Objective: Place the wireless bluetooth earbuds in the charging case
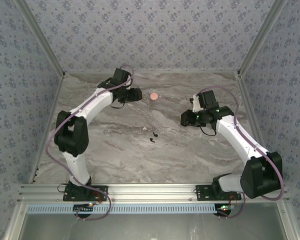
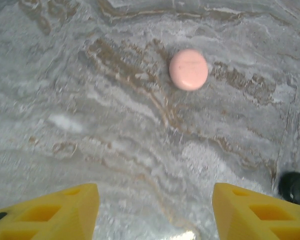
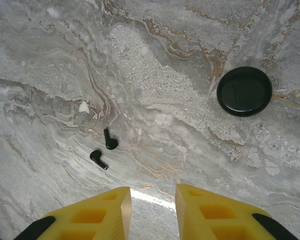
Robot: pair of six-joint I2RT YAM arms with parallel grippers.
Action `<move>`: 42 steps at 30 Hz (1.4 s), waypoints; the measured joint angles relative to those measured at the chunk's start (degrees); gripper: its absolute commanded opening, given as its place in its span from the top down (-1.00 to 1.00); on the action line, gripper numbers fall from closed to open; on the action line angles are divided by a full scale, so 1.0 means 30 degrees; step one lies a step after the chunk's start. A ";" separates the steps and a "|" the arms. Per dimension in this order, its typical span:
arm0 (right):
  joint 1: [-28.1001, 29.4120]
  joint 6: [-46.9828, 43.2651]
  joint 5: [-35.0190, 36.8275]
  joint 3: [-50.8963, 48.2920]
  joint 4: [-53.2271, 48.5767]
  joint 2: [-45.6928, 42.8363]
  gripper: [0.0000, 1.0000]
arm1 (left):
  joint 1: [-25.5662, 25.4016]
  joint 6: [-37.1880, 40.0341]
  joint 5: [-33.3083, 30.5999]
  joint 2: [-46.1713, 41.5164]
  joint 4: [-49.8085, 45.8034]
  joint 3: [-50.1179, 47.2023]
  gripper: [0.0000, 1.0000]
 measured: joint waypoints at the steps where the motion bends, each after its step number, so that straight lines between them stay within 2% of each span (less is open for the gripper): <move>1: 0.0000 -0.0022 0.0073 0.0000 0.0007 0.0138 0.33 | 0.0000 0.0000 0.0007 -0.0525 0.0066 -0.0721 -0.22; 6: -0.0029 -0.0350 0.0838 0.0029 -0.0080 0.1326 0.23 | 0.0000 -0.0189 0.0007 -0.3606 0.0627 -0.4692 -0.23; 11: -0.0189 -0.0911 0.2098 0.0481 -0.0313 0.3002 -0.07 | -0.0051 -0.0750 0.0000 -0.6375 0.1078 -0.7162 -0.23; 15: -0.0357 -0.1413 0.2871 0.1275 -0.0393 0.4357 -0.32 | -0.0051 -0.1195 0.0066 -0.7883 0.1166 -0.8240 -0.23; 22: -0.0357 -0.2586 0.3796 0.3162 -0.0729 0.7213 -0.53 | -0.0051 -0.1632 0.0066 -0.8561 0.1151 -0.8918 -0.23; 30: -0.0262 -0.3672 0.5166 0.5814 -0.1872 0.9894 -0.56 | -0.0051 -0.1829 -0.0029 -0.8757 0.1078 -0.9253 -0.23; 42: 0.0109 -0.4575 0.5727 0.7672 -0.3300 1.2692 -0.42 | -0.0051 -0.1829 -0.0452 -0.9136 0.0816 -0.9253 -0.25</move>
